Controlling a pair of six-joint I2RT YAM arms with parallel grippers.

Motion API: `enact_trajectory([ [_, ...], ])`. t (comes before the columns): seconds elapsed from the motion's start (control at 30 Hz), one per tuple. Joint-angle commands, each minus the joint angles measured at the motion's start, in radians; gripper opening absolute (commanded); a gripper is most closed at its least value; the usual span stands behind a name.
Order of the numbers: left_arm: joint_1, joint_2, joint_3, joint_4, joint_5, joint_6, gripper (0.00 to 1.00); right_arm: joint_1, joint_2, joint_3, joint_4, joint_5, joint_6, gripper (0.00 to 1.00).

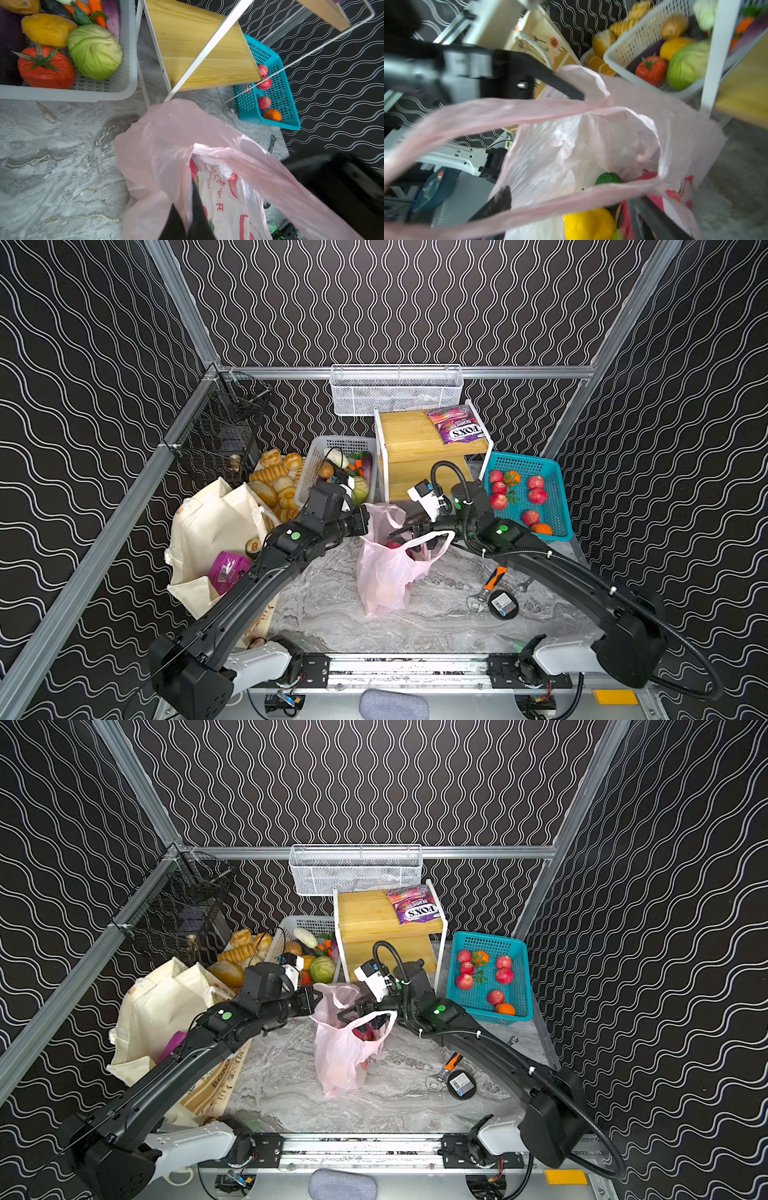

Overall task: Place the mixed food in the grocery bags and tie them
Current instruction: 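Release the lemon and grasp the bag handle with the right gripper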

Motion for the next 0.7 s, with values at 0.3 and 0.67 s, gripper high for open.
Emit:
enact_trajectory([
  [0.3, 0.004, 0.009, 0.008, 0.022, 0.019, 0.012, 0.00, 0.002, -0.160, -0.170, 0.176, 0.177, -0.285, 0.83],
  [0.67, 0.003, 0.005, 0.011, 0.015, 0.036, 0.013, 0.00, 0.024, -0.096, -0.175, 0.296, 0.124, -0.594, 0.85],
])
